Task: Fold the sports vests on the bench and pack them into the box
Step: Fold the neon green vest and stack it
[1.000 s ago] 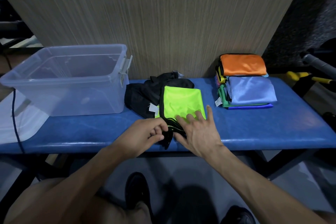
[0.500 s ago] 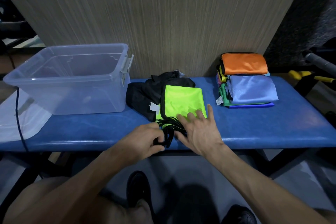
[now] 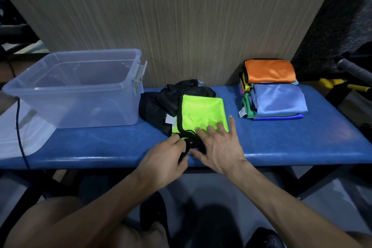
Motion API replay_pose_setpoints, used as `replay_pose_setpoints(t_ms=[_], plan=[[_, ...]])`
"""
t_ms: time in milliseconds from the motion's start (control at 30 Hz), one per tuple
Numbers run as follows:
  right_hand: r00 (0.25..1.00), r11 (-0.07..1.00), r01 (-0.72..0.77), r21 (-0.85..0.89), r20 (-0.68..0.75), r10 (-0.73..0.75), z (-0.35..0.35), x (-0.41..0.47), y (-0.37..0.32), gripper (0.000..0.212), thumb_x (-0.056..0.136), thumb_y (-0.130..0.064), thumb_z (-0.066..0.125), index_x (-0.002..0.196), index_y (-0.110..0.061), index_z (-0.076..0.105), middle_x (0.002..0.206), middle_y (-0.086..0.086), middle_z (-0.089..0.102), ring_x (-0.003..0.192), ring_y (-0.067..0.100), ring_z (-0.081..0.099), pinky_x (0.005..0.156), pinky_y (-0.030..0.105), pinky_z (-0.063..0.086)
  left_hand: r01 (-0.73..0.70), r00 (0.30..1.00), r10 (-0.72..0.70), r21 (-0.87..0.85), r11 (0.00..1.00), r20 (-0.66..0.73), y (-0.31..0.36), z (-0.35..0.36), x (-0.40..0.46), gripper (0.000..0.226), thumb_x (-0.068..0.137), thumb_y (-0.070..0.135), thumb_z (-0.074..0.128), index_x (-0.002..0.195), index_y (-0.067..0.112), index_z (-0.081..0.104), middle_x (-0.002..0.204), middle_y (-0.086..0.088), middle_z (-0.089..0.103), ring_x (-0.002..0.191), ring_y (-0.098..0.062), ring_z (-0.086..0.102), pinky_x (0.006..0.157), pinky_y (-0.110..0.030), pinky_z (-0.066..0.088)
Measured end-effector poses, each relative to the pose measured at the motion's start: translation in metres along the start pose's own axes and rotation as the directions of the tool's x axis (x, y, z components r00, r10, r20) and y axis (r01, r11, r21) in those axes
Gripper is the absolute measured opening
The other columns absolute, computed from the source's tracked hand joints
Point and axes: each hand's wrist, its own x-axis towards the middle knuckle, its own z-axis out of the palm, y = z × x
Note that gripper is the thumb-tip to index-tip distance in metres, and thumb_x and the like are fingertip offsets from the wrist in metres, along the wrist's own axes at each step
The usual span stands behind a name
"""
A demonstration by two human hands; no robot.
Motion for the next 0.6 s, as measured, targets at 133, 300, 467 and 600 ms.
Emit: replay_pose_setpoints(t_ms=[133, 300, 467, 600], plan=[[1.000, 1.000, 0.009, -0.001, -0.001, -0.009, 0.001, 0.000, 0.000, 0.090, 0.087, -0.078, -0.001, 0.152, -0.031, 0.041, 0.117, 0.006, 0.068, 0.123, 0.040, 0.054, 0.116, 0.071, 0.009, -0.131, 0.982, 0.136, 0.048, 0.990, -0.128, -0.002, -0.004, 0.000, 0.019, 0.087, 0.031, 0.047, 0.084, 0.015, 0.057, 0.086, 0.001, 0.052, 0.065, -0.023, 0.057, 0.048, -0.034, 0.042], [0.997, 1.000, 0.013, -0.010, 0.071, -0.013, -0.004, -0.001, -0.002, 0.082, 0.092, -0.078, 0.004, 0.159, -0.034, 0.024, 0.128, 0.006, 0.062, 0.139, 0.042, 0.039, 0.115, 0.072, 0.000, -0.364, 0.926, 0.364, 0.019, 0.931, -0.102, -0.013, -0.022, 0.017, 0.012, 0.090, 0.023, 0.050, 0.094, 0.015, 0.059, 0.093, 0.002, 0.055, 0.082, -0.018, 0.053, 0.067, -0.036, 0.051], [0.993, 1.000, 0.020, -0.014, 0.113, -0.019, -0.010, 0.000, -0.005, 0.077, 0.095, -0.076, 0.010, 0.157, -0.032, 0.027, 0.133, 0.008, 0.059, 0.145, 0.042, 0.031, 0.114, 0.072, -0.005, -0.436, 0.899, 0.437, -0.040, 0.899, 0.019, -0.016, -0.036, 0.047, 0.027, 0.092, -0.003, 0.056, 0.106, 0.021, 0.057, 0.098, 0.009, 0.054, 0.095, -0.012, 0.045, 0.082, -0.036, 0.047], [0.990, 1.000, 0.014, -0.027, 0.144, -0.010, -0.014, 0.001, -0.007, 0.078, 0.096, -0.075, 0.012, 0.159, -0.030, 0.020, 0.138, 0.010, 0.056, 0.148, 0.041, 0.027, 0.113, 0.072, -0.006, -0.313, 0.934, 0.336, -0.172, 0.934, 0.124, -0.011, -0.040, 0.064, 0.042, 0.092, -0.006, 0.042, 0.109, 0.033, 0.046, 0.090, 0.015, 0.048, 0.088, -0.010, 0.047, 0.077, -0.044, 0.048]])
